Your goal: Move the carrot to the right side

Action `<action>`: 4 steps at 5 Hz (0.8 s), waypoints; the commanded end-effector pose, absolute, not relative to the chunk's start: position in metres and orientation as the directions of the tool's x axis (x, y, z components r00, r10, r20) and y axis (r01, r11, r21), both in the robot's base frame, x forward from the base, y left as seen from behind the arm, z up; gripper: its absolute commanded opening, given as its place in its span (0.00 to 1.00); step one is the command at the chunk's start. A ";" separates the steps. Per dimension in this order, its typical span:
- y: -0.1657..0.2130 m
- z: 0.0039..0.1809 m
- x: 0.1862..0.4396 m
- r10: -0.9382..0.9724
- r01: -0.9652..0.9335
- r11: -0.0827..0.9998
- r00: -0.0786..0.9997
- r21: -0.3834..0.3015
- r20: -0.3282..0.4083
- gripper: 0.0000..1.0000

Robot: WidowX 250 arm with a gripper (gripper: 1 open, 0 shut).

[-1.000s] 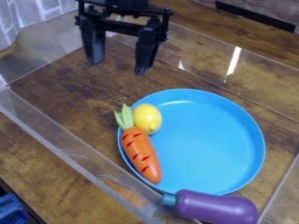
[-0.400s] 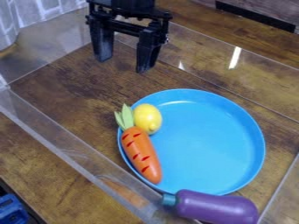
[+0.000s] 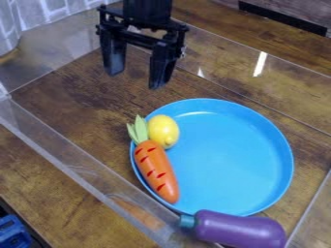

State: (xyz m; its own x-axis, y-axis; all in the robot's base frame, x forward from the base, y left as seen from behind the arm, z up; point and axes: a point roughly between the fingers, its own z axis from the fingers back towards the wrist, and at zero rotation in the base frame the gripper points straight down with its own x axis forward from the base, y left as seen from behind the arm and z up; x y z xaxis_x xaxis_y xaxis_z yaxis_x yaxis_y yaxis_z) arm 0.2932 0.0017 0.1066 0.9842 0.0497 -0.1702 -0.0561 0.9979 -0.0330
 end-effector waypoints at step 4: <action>-0.027 0.082 0.269 0.304 -0.307 0.943 0.952 -0.126 -0.043 1.00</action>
State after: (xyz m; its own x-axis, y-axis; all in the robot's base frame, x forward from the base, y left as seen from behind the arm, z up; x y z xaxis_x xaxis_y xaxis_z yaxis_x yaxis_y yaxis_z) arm 0.2642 -0.0261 0.0671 0.9484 0.3010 -0.0993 -0.3110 0.9443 -0.1077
